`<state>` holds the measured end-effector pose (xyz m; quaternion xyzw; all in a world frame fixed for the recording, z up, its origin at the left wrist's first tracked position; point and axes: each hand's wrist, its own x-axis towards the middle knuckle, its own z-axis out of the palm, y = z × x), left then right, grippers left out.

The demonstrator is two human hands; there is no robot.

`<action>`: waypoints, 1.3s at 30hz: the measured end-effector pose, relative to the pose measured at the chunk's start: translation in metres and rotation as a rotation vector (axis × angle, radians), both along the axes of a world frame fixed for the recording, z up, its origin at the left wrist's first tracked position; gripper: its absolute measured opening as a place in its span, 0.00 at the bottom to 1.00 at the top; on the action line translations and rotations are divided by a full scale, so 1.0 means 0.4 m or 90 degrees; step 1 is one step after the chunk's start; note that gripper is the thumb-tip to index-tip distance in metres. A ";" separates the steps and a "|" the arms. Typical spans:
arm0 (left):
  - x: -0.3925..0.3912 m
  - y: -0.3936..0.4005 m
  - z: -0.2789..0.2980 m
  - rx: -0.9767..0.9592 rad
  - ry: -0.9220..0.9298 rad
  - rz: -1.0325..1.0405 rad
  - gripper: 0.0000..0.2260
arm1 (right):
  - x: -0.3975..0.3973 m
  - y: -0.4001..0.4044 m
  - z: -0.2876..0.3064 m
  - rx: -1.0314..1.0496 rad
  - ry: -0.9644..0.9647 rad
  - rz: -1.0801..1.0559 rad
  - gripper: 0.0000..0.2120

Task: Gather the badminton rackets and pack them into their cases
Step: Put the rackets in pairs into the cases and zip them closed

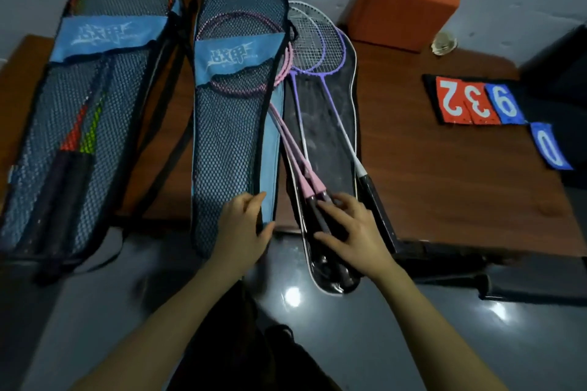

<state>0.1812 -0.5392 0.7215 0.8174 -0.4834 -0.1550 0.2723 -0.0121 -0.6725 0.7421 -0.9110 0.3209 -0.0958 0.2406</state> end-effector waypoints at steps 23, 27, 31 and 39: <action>-0.078 0.123 0.032 -0.110 0.132 0.183 0.16 | -0.093 0.196 0.029 0.061 -0.107 0.022 0.26; -0.073 0.140 0.075 -0.183 0.235 0.205 0.15 | -0.037 0.245 0.044 0.059 -0.152 -0.007 0.24; -0.080 0.162 0.102 -0.190 0.297 0.158 0.16 | -0.001 0.273 0.062 0.048 -0.220 -0.096 0.21; -0.105 0.184 0.158 -0.258 0.425 0.136 0.16 | 0.104 0.280 0.090 0.078 -0.225 -0.135 0.19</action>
